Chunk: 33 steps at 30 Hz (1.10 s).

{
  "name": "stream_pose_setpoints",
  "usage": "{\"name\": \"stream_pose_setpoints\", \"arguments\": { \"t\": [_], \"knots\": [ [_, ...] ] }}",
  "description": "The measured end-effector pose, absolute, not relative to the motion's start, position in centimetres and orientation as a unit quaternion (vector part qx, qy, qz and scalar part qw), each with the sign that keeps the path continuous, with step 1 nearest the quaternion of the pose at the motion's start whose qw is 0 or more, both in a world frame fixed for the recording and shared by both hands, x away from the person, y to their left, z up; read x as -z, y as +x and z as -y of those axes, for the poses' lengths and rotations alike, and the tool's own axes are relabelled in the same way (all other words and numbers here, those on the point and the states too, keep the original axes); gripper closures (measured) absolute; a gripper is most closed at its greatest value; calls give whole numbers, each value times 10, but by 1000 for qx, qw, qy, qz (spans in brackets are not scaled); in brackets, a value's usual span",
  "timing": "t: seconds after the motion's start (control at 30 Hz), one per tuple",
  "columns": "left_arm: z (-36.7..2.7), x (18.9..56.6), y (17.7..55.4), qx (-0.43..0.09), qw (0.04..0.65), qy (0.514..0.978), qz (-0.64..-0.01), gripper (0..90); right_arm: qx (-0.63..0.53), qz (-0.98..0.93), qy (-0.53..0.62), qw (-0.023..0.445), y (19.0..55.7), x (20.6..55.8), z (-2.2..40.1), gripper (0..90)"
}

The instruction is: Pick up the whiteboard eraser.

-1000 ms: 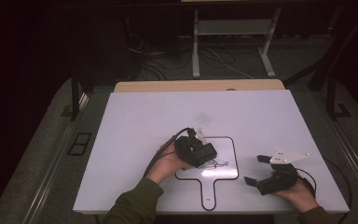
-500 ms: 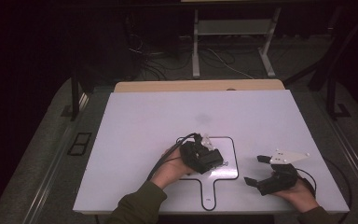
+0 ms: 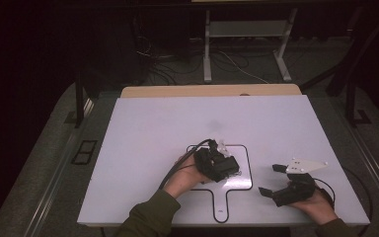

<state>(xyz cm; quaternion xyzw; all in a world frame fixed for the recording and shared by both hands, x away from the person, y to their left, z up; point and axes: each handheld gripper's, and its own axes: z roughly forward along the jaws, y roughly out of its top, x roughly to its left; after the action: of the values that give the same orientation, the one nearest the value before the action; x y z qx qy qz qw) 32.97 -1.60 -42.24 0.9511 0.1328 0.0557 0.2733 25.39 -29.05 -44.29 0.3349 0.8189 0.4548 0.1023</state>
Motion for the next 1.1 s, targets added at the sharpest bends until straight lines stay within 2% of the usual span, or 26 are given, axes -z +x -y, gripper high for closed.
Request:
{"name": "stream_pose_setpoints", "arguments": {
  "t": [0.13, 0.5, 0.93, 1.1],
  "knots": [
    [20, 422, 324, -53, 273, 953, -123, 393, -455, -819, 335, 103, 254, 443, 290, 0],
    [17, 423, 354, -68, 274, 947, -154, 393, -454, -818, 338, 102, 254, 443, 291, 0],
    [33, 423, 323, -54, 275, 953, -116, 392, -456, -818, 336, 104, 254, 443, 291, 0],
    [31, 424, 333, -58, 282, 949, -129, 392, -454, -819, 335, 103, 254, 443, 291, 0]
  ]
}}
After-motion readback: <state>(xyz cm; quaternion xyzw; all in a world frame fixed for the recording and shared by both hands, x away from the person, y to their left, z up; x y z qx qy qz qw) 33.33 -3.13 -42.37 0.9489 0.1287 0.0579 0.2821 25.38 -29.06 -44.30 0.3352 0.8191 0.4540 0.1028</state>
